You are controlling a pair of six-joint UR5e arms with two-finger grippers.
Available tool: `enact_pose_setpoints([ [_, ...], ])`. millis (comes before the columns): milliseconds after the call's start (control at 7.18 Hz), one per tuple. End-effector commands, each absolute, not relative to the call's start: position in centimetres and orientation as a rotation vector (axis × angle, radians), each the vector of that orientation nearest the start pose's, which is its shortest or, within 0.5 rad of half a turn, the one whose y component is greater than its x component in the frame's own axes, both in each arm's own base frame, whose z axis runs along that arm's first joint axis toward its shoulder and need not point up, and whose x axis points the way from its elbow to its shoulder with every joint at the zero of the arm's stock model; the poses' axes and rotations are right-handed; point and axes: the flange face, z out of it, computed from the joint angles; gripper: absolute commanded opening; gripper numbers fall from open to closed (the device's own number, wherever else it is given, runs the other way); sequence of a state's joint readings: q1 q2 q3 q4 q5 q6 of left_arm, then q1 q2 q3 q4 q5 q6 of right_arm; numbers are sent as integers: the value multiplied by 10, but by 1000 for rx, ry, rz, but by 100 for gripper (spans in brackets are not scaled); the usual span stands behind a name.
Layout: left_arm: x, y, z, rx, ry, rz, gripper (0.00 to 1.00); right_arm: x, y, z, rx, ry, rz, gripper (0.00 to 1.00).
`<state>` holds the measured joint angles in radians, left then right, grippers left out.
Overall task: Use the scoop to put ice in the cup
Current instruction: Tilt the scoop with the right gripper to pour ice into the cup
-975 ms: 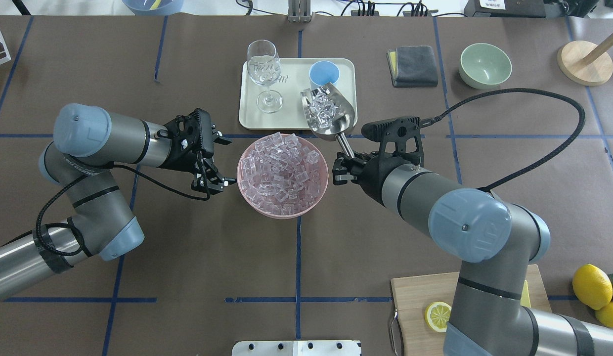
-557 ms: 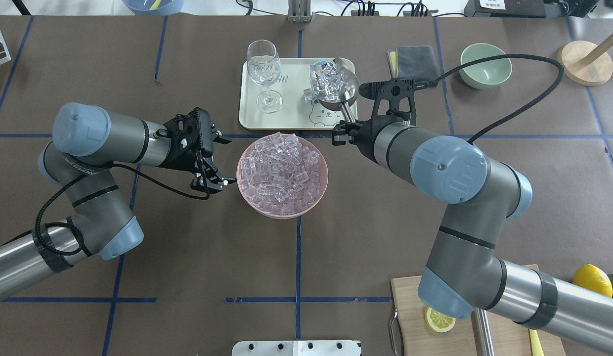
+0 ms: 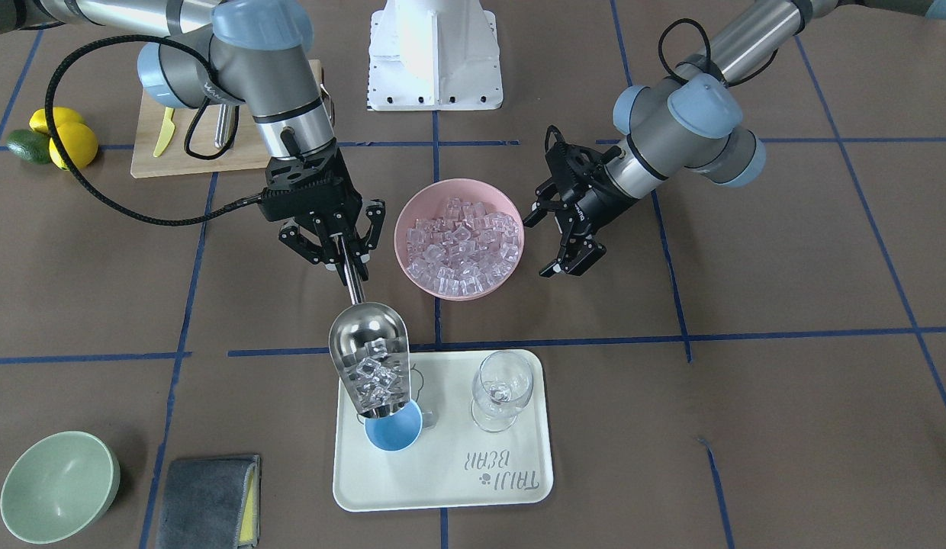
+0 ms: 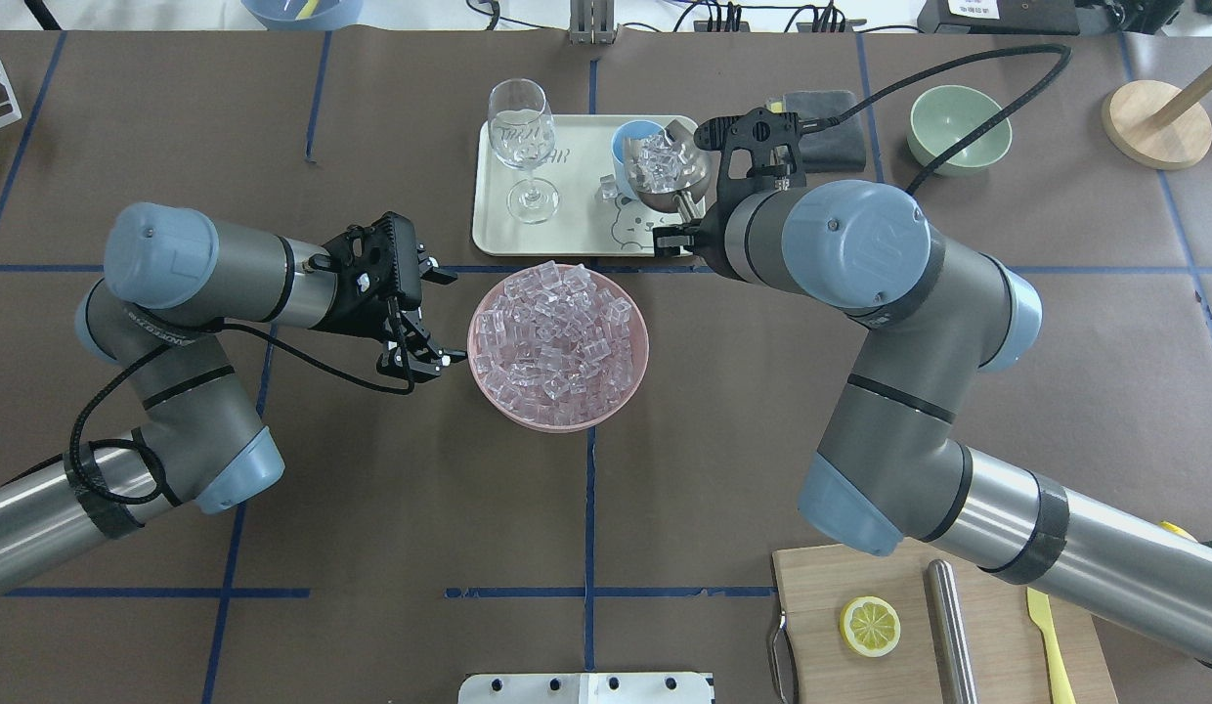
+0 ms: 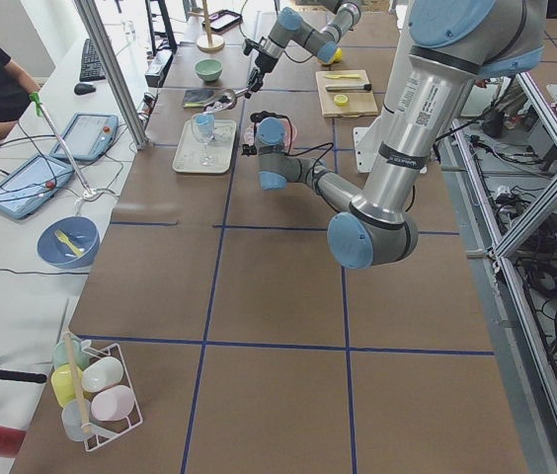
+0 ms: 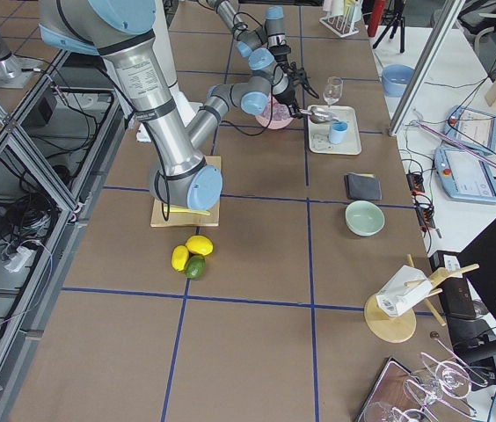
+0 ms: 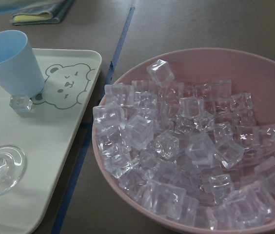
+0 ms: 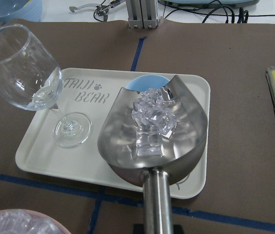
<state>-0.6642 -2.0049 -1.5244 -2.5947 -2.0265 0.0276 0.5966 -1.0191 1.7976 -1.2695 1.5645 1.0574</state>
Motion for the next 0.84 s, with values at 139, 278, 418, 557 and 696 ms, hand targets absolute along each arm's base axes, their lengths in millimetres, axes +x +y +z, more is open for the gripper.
enact_pose_setpoints([
  [139,454,-469,316,1158,984,1078,100,-434,-478,187,499,-869,50,0],
  [278,454,-469,316,1157,984,1078,100,-433,-480,179,476,-855,36,0],
  [418,454,-469,317,1157,984,1078,100,-428,-483,170,457,-851,22,0],
  [557,454,-469,317,1157,984,1078,100,-427,-483,170,446,-851,18,0],
  [696,454,-469,317,1157,984,1078,100,-422,-487,168,424,-854,12,0],
])
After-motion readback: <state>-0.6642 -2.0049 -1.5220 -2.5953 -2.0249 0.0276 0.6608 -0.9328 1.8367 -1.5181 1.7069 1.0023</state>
